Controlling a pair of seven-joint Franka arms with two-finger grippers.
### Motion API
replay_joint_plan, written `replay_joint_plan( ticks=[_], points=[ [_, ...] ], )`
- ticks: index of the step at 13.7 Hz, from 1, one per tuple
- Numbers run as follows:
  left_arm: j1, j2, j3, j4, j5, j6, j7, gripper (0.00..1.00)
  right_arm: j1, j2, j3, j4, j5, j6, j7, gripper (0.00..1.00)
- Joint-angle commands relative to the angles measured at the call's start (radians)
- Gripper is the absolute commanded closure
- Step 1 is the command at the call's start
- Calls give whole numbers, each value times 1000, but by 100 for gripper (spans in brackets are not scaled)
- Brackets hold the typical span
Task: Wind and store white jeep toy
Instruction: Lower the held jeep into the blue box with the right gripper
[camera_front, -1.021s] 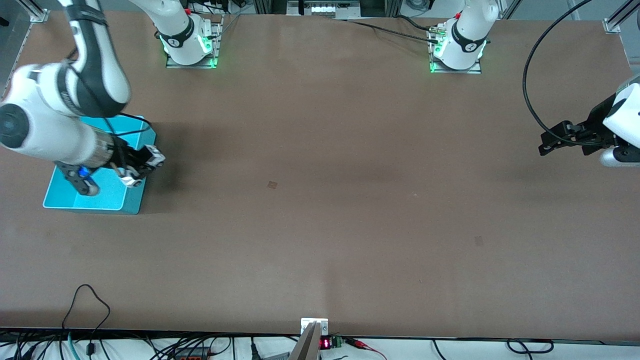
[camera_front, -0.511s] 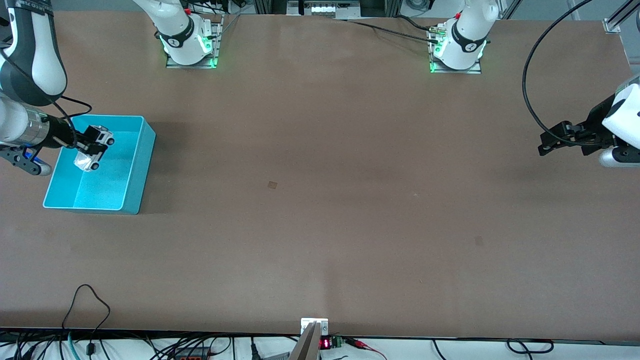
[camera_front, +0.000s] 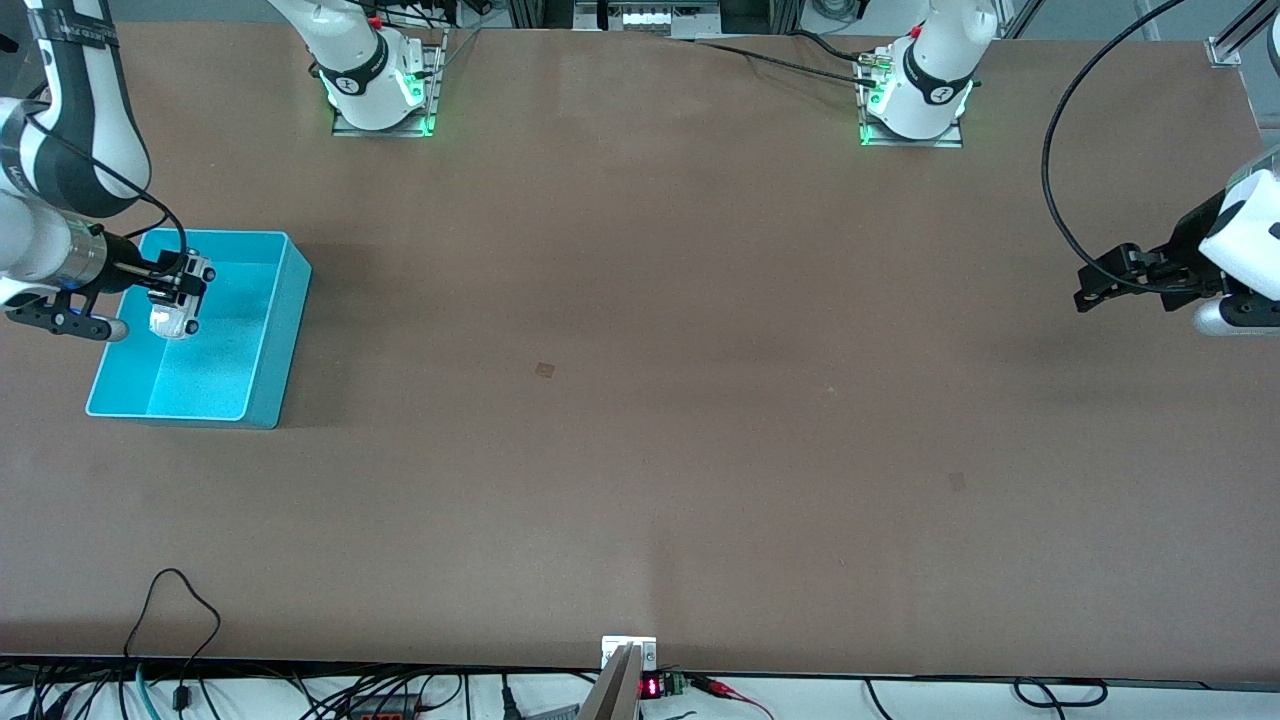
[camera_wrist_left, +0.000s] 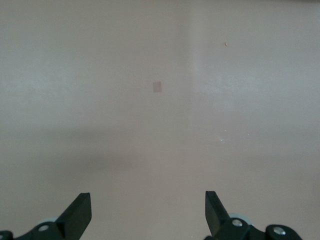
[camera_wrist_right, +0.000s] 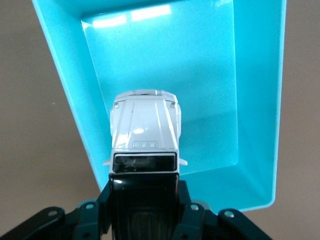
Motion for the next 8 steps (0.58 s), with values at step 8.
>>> replay_joint_plan(
  ticks=[8],
  points=[
    [-23,-9,22,10,-3,-30,6,0,-74,29,25,-154,-73,217,-103,95]
  ],
)
